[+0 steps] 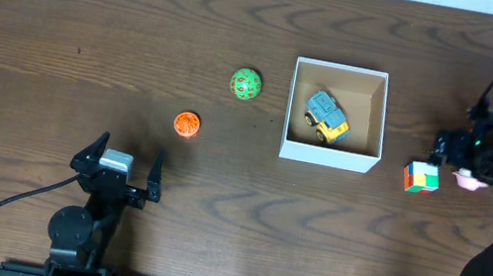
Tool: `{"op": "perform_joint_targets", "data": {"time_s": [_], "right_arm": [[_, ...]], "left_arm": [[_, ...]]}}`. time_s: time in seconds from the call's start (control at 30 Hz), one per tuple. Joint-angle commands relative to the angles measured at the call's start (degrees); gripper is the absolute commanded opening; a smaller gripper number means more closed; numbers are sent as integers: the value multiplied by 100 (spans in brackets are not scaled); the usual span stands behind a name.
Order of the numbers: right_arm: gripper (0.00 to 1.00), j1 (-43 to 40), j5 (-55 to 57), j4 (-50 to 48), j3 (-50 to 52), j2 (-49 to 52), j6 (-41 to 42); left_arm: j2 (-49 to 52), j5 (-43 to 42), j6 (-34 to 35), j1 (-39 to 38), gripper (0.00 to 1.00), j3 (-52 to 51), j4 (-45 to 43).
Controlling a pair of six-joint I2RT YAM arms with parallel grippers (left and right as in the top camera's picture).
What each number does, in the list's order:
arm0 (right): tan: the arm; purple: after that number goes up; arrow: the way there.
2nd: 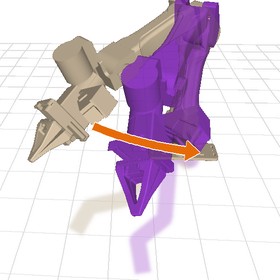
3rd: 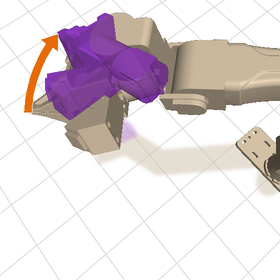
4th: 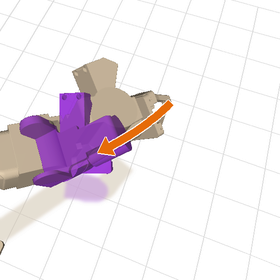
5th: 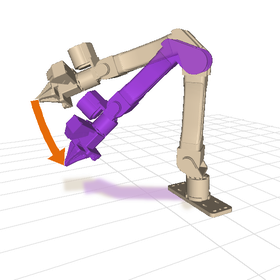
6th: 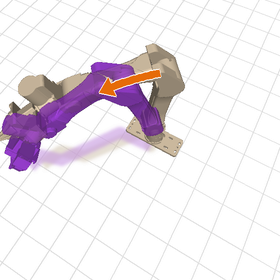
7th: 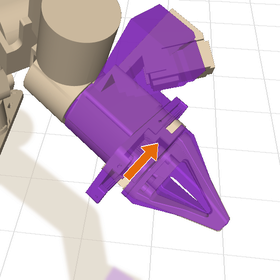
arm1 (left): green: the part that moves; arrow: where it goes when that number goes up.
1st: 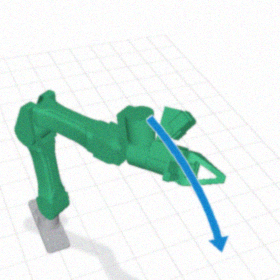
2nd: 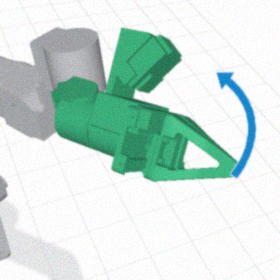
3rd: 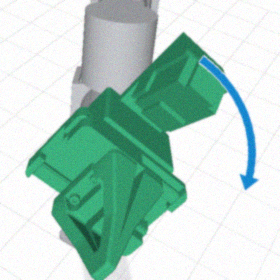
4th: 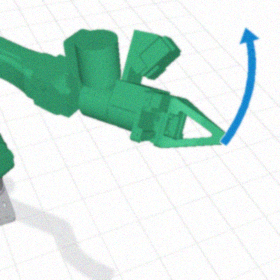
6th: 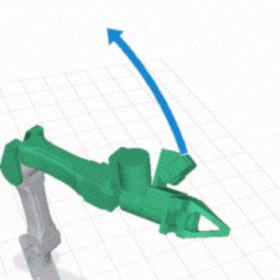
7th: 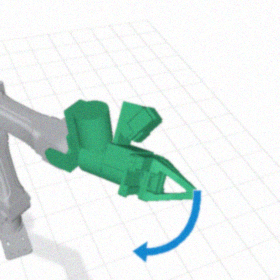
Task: Pack container
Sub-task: 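Move the right gripper to the colour cube and grasp it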
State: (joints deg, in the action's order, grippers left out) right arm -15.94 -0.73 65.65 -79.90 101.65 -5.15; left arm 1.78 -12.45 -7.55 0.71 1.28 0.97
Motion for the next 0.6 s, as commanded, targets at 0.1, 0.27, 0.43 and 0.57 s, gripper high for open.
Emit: {"op": "perform_joint_targets", "data": {"time_s": [0.1, 0.27, 0.43, 0.57], "right_arm": [[99, 293, -122, -509, 566, 2, -765], [99, 326, -133, -1003, 914, 2, -918], [99, 326, -256, -1502, 1287, 2, -1137], [99, 326, -256, -1670, 1464, 4, -1117]], "left_arm": [[-4, -39, -35, 28, 98, -105, 184], [-4, -39, -35, 28, 98, -105, 181], [-4, -39, -35, 28, 98, -105, 181], [-4, -39, -35, 28, 98, -105, 184]]}}
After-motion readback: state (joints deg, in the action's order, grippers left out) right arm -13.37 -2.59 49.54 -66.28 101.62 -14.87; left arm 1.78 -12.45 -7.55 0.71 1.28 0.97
